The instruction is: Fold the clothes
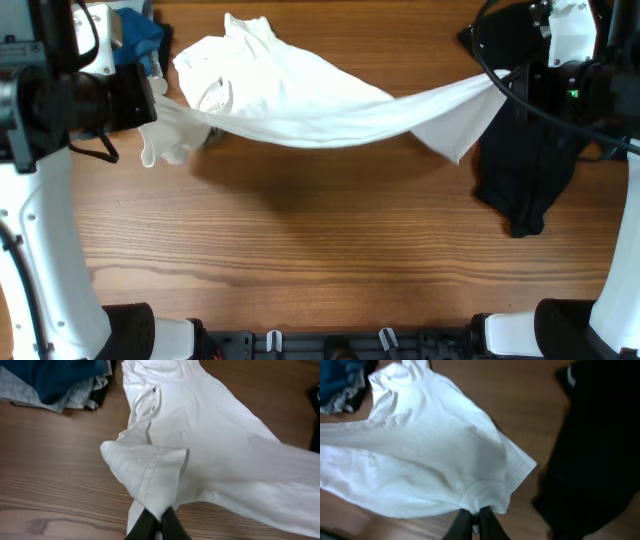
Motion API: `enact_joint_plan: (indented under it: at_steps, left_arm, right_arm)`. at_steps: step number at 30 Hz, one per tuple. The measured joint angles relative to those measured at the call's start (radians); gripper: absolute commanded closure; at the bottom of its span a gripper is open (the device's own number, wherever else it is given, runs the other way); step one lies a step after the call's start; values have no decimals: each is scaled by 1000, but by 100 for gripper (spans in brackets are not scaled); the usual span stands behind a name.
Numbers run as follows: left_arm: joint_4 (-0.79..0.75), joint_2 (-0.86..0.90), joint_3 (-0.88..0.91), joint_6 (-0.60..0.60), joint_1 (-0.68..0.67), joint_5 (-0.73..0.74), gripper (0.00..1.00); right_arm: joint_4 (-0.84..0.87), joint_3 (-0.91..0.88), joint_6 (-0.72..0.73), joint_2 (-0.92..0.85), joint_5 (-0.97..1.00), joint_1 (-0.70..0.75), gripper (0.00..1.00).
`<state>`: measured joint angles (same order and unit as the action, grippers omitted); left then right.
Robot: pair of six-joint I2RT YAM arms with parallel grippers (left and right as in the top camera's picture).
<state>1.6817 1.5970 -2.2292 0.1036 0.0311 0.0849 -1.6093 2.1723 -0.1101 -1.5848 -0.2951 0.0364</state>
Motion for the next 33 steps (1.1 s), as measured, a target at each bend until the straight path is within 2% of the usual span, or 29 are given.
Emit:
enact_joint_plan:
  at_steps: [3,7,10,15,17,18,19,20,21,24,28,33]
  left_arm:
    - [-2,-4,165,15,0,18,96]
    - [-1,-7,430,35,0,20,96]
    - [1,-19,560,52,0,23,90]
    - [0,-31,629,88,0,34,84]
    - [-13,-40,656,124,0,33,82]
    - [-21,-42,671,135,0,33,81]
    - [-38,-43,698,148,0,32,79]
    - [-53,-43,724,156,0,31,77]
    - [-84,-44,757,168,0,29,73]
    - [-159,-45,841,188,0,26,69]
    - [-221,-45,856,195,0,25,60]
    - [-323,-45,858,198,0,25,55]
  right_arm:
    - [6,-166,26,14,-5,-2,96]
    - [8,-470,60,56,-12,-21,96]
    - [15,-714,89,124,-19,-24,96]
    - [111,-994,148,150,-59,-24,90]
    - [147,-1083,176,150,-74,-24,82]
    - [161,-1102,184,150,-81,-24,72]
    - [171,-1115,193,150,-89,-24,45]
    - [175,-1123,195,150,-92,-24,33]
    - [175,-1126,208,150,-97,-24,29]
    - [178,-1129,216,150,-103,-24,27]
    - [231,-1131,224,150,-106,-24,28]
    - [538,-1126,355,151,10,-26,28]
